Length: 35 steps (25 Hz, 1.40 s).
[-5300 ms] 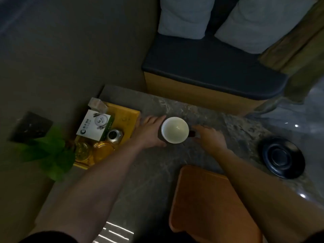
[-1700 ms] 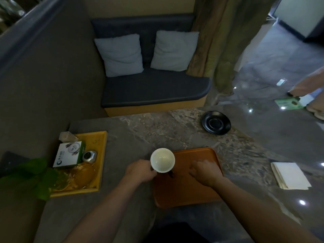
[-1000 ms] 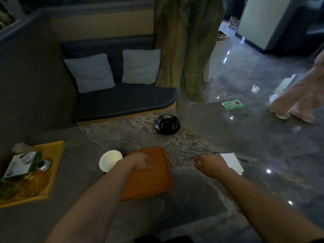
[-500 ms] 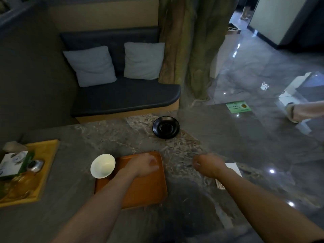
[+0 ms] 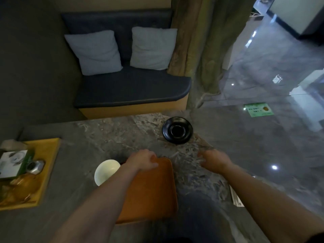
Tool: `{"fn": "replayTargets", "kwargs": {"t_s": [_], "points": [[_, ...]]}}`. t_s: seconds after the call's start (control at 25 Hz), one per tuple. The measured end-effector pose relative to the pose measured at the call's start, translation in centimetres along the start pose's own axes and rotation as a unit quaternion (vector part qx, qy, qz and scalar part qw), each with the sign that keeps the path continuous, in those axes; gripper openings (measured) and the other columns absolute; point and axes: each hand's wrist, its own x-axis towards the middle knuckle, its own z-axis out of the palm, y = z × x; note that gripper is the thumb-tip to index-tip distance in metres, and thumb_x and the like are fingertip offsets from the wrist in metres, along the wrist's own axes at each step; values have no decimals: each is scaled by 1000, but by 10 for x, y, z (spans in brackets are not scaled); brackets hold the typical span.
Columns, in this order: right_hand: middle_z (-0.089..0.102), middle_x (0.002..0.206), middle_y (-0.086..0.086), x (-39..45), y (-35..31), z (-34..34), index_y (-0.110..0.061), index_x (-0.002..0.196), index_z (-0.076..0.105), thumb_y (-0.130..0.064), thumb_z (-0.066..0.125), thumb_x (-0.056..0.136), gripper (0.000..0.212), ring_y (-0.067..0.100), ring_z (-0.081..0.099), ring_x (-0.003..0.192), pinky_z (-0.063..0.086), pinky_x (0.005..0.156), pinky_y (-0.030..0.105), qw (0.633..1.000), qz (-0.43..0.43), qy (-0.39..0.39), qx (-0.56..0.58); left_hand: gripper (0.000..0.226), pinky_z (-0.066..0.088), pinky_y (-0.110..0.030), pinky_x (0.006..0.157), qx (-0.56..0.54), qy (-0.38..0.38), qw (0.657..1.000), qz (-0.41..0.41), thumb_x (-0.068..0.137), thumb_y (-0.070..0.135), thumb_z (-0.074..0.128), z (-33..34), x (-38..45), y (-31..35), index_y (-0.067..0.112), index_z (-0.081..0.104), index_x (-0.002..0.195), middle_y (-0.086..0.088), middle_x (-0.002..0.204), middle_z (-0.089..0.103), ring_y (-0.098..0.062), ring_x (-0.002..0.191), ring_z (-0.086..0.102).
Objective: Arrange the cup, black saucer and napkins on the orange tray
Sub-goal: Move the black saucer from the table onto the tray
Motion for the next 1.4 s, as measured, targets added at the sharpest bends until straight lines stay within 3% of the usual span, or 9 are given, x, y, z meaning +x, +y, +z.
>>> {"fn": "replayTargets", "kwargs": {"t_s": [0.24,0.4,0.64,0.76,0.96,1.16,1.4], "points": [[63,125,7,43,5,-19,-33,129,49,-40,54,87,43,29,59,111,49,86,40,1000,-3,9,10,62,45,-47,97,26,-15,1000,-8,85,58,58,-25,46,0,25,49,136,-7,136,51,-28,122,50],[55,133,8,74,12,-29,-27,137,40,-41,57,86,56,32,51,119,45,92,46,999,-2,30,19,64,47,-47,95,36,-12,999,-11,85,54,61,-35,72,4,23,45,139,-9,133,51,-30,120,51],[48,142,8,115,18,-30,-32,144,30,-47,55,88,63,35,43,127,41,98,52,998,-6,34,60,60,48,-46,90,-4,-4,1000,-25,78,49,68,-38,109,9,25,52,131,-8,125,55,-31,116,53],[45,141,9,129,16,-27,-35,147,19,-56,58,83,77,37,39,129,36,99,57,995,0,34,97,77,42,-48,101,-59,32,997,-40,76,45,74,-31,122,9,26,39,142,-7,138,47,-31,129,43],[40,145,11,141,13,-15,-25,151,8,-47,66,82,92,36,35,131,37,100,57,994,-8,42,101,113,31,-51,111,-128,50,990,-39,72,43,80,-24,135,16,26,4,154,-10,155,22,-32,142,22],[29,149,11,147,12,-11,-19,153,2,-56,72,72,112,35,25,134,31,103,57,994,-13,31,104,121,14,-50,113,-65,55,995,-45,68,52,79,-22,145,19,24,-1,154,-7,153,22,-33,141,18],[31,146,11,149,13,-9,-17,152,3,-54,78,64,121,36,24,132,32,103,57,992,-24,40,115,124,13,-50,110,-70,48,995,-61,66,54,79,-18,151,23,25,-3,153,-7,148,20,-33,137,15]]}}
